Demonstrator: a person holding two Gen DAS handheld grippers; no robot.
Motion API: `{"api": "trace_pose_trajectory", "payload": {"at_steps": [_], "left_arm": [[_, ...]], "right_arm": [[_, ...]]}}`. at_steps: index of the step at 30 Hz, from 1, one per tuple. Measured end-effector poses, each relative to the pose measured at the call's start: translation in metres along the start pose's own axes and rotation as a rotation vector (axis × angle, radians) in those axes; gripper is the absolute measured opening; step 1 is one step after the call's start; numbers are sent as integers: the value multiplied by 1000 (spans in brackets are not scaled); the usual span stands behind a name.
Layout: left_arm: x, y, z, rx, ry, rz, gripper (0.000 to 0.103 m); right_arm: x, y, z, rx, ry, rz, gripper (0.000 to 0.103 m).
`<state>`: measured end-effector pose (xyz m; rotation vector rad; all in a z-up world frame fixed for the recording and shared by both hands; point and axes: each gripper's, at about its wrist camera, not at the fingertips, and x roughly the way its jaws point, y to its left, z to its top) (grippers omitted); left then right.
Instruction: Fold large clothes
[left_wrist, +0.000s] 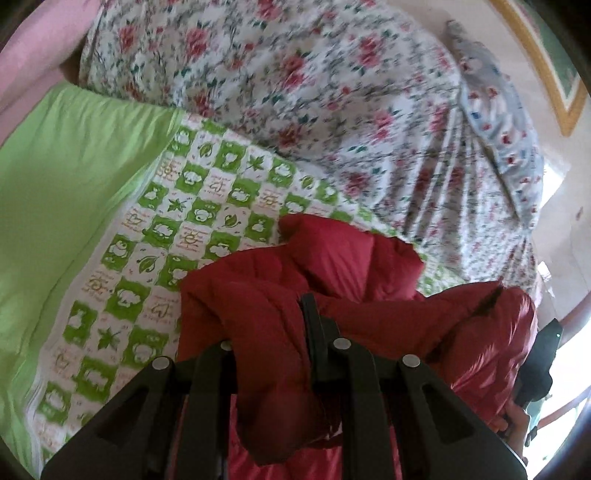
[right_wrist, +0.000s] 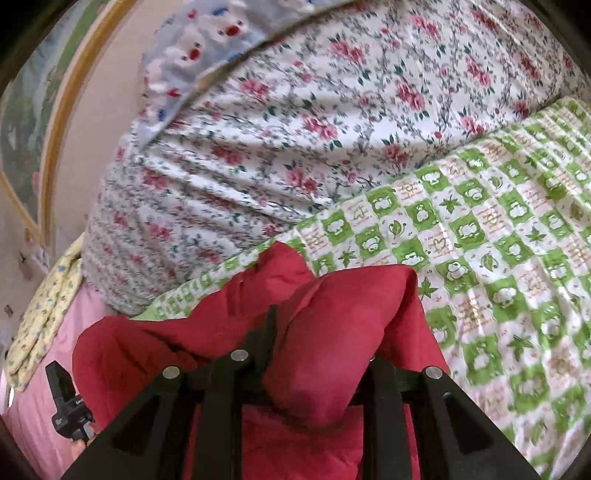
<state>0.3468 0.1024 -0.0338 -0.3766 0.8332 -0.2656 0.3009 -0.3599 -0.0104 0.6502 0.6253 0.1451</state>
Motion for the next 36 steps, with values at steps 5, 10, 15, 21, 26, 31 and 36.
{"api": "trace_pose_trajectory", "payload": {"at_steps": [5,10,15,21,26,31,36], "left_arm": [[37,6,13,-10,24,12,18],[64,12,20,-28,32,11,18],[72,20,24,-61,46,-22,20],[42,19,19,-28,16,-44,34],[3,14,7,20,-45,-23,40],[-17,-16,-19,131,-32,-81,40],[-9,-69,-57,282,27,-170,40]], "right_arm": [[34,-14,5,45,-5,-23,24],[59,-25,3,74,-30,-50,24],[80,-35,4,104,-22,-66,24],[100,-33,10,77,-5,-106,24],[109,-35,12,80,1,-135,24],[114,-37,14,88,6,-156,24],[115,-38,14,100,9,-149,26]]}}
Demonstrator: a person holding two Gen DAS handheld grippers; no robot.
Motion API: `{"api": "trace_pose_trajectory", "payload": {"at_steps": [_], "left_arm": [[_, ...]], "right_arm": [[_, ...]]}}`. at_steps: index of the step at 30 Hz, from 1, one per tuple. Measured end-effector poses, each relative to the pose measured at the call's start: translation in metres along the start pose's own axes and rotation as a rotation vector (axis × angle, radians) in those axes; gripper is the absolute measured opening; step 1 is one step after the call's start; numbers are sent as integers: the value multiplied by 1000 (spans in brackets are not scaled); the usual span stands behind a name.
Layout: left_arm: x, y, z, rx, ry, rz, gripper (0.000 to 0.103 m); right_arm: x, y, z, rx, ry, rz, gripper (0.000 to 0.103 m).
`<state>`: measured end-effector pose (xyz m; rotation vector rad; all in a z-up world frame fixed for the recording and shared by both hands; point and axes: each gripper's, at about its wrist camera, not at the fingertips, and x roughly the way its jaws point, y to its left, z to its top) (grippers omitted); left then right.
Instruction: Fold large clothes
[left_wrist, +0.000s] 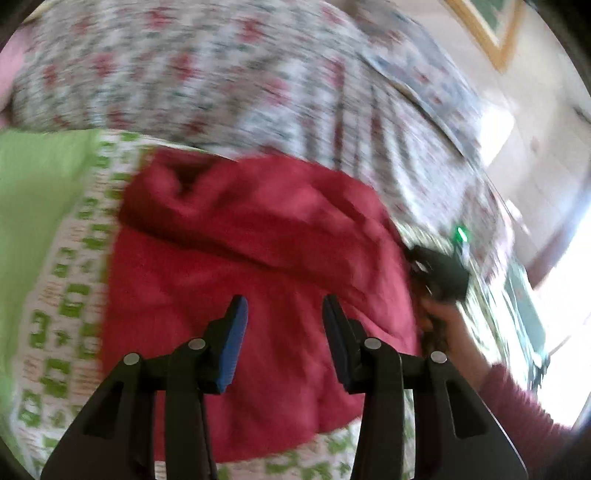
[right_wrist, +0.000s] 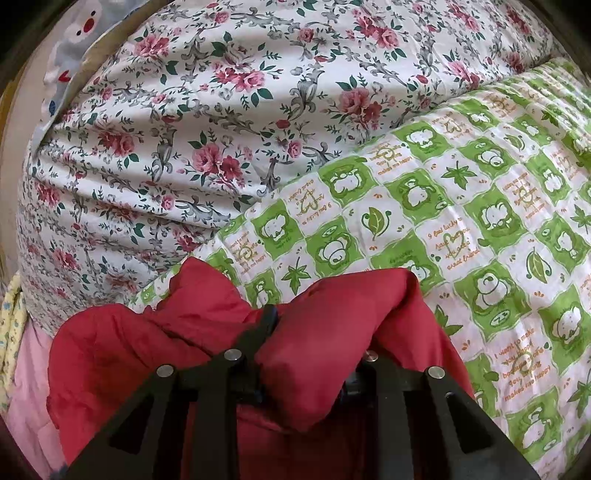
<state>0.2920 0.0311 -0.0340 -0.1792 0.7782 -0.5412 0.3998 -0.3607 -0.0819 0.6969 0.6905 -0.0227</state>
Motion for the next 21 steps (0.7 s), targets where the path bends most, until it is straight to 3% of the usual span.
{"api": "trace_pose_trajectory", "payload": {"at_steps": [2,6,10,14,16,18,21], "left_arm": [[16,-23,-9,73,46,-31,43],[46,-44,-19,180,82,98,44],[60,-20,-12,107,88,99,44],[64,-9,-5,78,80,112,44],[67,-9,-3,81,77,128,44],[69,-9,-3,77,72,141,44],[72,-9,-1,65,75,157,44]], "right_arm": [[-2,0,1,0,-10,12,28],[-16,0,4,13,-5,52,36],[-47,4,4,-20,-39,105,46],[-88,15,-7,-105,-109,116,65],[-109,26,-21,-168,-137,124,66],[-116,44,-38,-261,-104,148,66],[-103,84,-71,-468,19,150,66]]}}
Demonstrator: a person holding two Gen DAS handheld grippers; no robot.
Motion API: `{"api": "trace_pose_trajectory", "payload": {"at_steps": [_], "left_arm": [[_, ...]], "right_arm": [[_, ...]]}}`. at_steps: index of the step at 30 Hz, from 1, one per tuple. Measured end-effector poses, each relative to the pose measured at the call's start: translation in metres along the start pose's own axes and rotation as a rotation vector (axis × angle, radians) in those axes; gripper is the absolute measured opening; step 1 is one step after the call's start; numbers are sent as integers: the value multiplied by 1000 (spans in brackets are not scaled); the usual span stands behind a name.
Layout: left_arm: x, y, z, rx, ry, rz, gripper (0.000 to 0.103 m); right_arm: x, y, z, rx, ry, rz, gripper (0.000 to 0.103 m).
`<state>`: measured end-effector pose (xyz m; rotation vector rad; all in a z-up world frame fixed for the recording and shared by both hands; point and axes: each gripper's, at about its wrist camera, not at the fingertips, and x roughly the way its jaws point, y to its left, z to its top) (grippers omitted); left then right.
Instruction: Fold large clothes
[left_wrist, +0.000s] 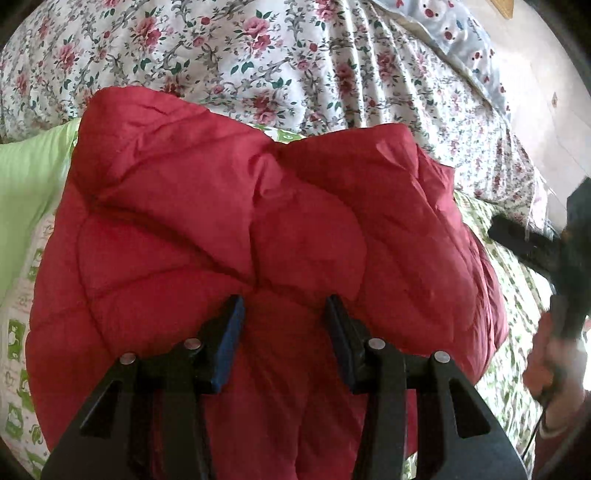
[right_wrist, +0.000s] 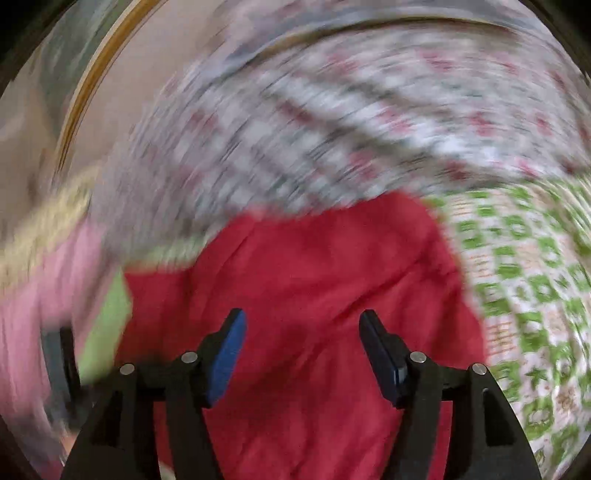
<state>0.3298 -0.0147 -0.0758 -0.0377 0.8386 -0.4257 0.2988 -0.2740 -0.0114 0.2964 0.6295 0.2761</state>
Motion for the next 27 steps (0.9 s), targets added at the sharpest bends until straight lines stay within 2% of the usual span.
{"api": "trace_pose_trajectory", "payload": {"at_steps": [2,3,7,11,14,21,24,27], "left_arm": [[1,1,2,-4,7,8,44],[-1,2,3,-10,12,9,44],[-18,8,11,-25,-11,11,44],[-15,27,20,-49,-16,100,44],[6,40,29,-80,22,108,44],[40,49,44,-101,60,147,44],[43,49,44,-98,67,148,44],[32,48,42,-112,66,118,44]], "right_arm": [[18,22,-7,-110,69,-7,65],[33,30,-10,-158,126,-40,65],[65,13,-5,-123,194,-108,65],[85,-4,10,-83,211,-149,65],[97,-9,16,-74,217,-174,66],[115,-35,15,21,196,-150,67],[118,-32,13,8,191,-164,67],[117,-33,12,11,187,-155,67]]}}
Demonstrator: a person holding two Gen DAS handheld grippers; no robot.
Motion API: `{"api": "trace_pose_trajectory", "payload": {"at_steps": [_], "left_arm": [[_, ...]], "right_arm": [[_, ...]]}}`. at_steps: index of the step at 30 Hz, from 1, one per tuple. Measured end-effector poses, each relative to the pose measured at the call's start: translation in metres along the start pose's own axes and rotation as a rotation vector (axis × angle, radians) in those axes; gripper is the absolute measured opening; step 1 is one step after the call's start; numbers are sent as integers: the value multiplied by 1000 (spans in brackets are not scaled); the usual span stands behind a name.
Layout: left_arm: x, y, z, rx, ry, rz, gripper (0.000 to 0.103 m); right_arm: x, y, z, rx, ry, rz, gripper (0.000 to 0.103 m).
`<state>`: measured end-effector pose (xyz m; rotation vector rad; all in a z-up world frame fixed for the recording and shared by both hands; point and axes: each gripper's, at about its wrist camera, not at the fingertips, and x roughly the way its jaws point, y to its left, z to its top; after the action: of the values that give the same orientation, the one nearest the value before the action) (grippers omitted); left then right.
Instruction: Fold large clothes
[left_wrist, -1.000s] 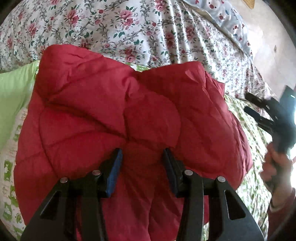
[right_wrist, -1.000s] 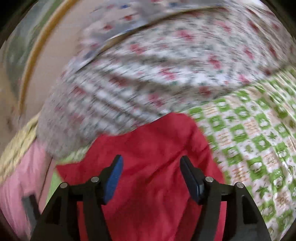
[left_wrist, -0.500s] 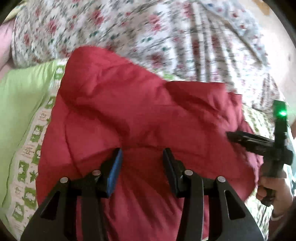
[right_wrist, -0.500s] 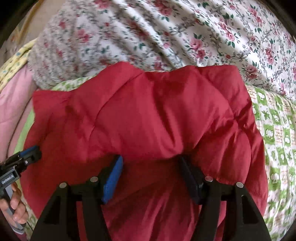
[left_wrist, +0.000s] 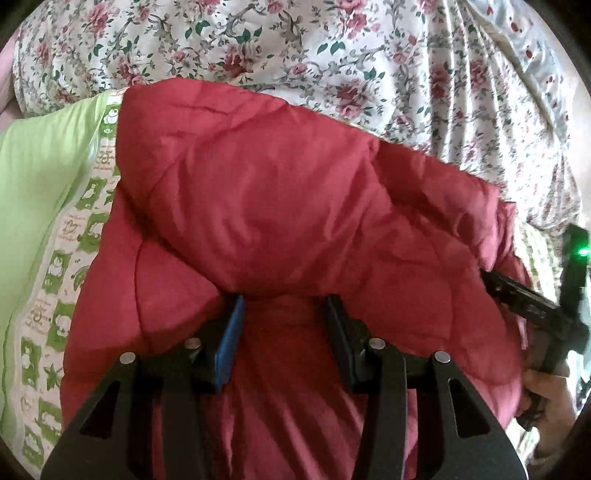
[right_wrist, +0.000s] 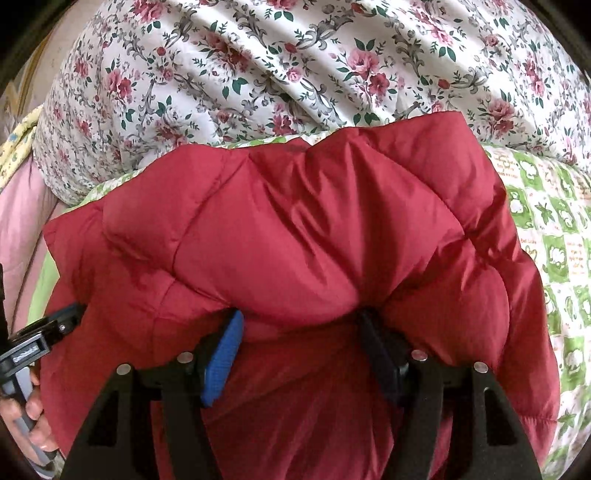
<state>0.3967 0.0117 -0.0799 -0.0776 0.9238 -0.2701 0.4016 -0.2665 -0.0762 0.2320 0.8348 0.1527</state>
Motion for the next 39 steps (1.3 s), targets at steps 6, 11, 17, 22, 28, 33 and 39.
{"api": "trace_pose_trajectory", "payload": {"at_steps": [6,11,17,22,28,33,39], "left_arm": [[-35,14,-21,-23,-57,-30,44],[-16,12,-23,21,-39,31,44],[-19,15,-19,-9,-24,42,44],[-41,13,-23,-21,-28,7,47],[-84,19,-39,-13,-86,-20,72],[-102,39,-49,-60,-98,-20,76],[-104,75,-56,-165,-76,-30,79]], "right_arm": [[-1,-1,0,4,-10,12,67],[-22,-6,-6,52,-24,28,67],[-69,-13,-22,66,-54,51,67],[-102,-37,-36,96,-81,37,73],[-128,-74,-46,149,-105,17,82],[-129,-99,-53,184,-81,-11,83],[-121,-116,-59,234,-32,14,84]]}}
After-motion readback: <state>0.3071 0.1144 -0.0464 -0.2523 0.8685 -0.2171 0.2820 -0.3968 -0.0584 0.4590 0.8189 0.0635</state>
